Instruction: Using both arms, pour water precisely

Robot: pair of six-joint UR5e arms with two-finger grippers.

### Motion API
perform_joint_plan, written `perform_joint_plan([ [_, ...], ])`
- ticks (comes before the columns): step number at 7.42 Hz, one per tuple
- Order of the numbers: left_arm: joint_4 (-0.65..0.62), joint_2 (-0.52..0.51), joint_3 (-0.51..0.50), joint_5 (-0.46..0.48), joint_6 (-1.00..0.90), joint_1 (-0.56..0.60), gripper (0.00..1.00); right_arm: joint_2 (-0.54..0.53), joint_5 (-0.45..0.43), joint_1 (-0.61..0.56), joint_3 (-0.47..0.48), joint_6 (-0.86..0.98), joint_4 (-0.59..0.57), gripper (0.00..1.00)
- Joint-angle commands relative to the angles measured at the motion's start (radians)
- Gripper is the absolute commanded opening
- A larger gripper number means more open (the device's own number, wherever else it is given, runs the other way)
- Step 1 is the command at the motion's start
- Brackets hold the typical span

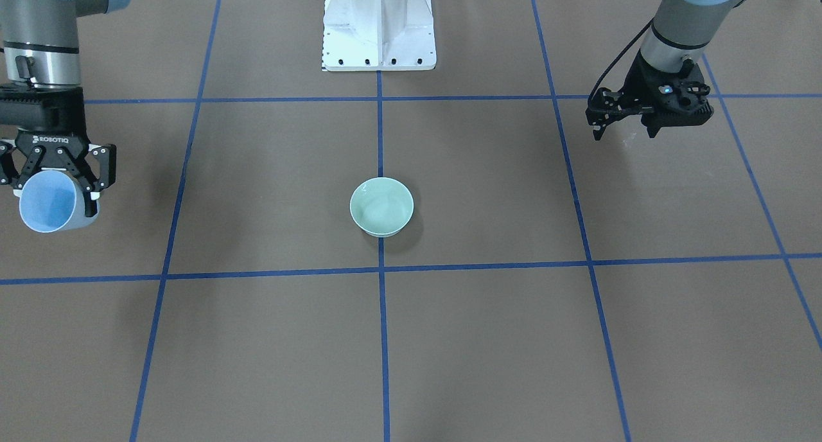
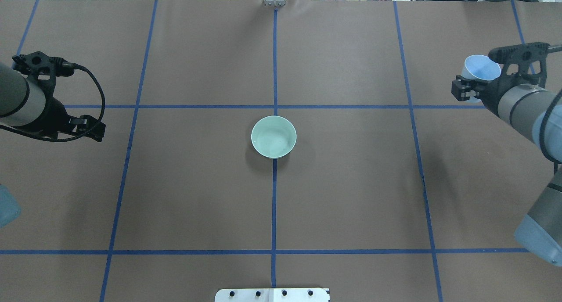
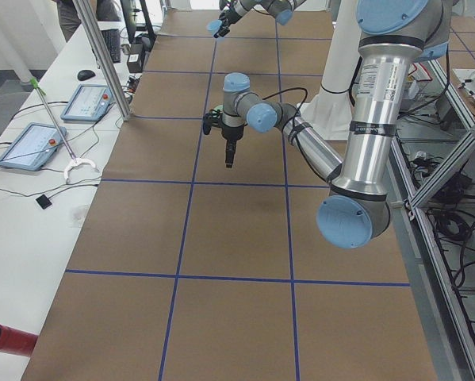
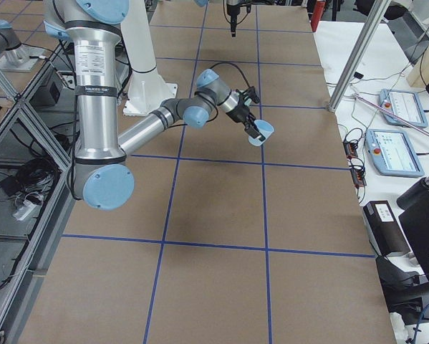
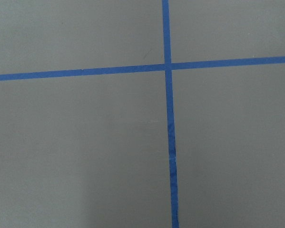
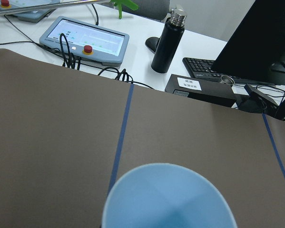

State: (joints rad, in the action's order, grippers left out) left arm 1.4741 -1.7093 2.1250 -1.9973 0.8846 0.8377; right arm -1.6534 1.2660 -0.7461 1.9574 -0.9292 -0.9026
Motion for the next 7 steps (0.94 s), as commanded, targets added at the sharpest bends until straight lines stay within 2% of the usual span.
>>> perform_joint_plan([
  [1,0.000,-0.001,0.000,0.000,0.019,-0.002,1.00,-0.115,-0.034,-0.004,-0.203,-0.040,0.415,0.00],
  [2,0.000,-0.001,0.000,0.000,0.019,-0.002,1.00,-0.138,-0.066,-0.002,-0.244,-0.042,0.474,0.00],
  [4,0.000,-0.001,0.000,0.000,0.019,-0.002,1.00,-0.146,-0.079,0.007,-0.308,-0.077,0.522,0.00],
  [7,0.000,-0.001,0.000,0.000,0.020,-0.002,1.00,-0.144,-0.149,0.079,-0.344,-0.079,0.539,0.00],
])
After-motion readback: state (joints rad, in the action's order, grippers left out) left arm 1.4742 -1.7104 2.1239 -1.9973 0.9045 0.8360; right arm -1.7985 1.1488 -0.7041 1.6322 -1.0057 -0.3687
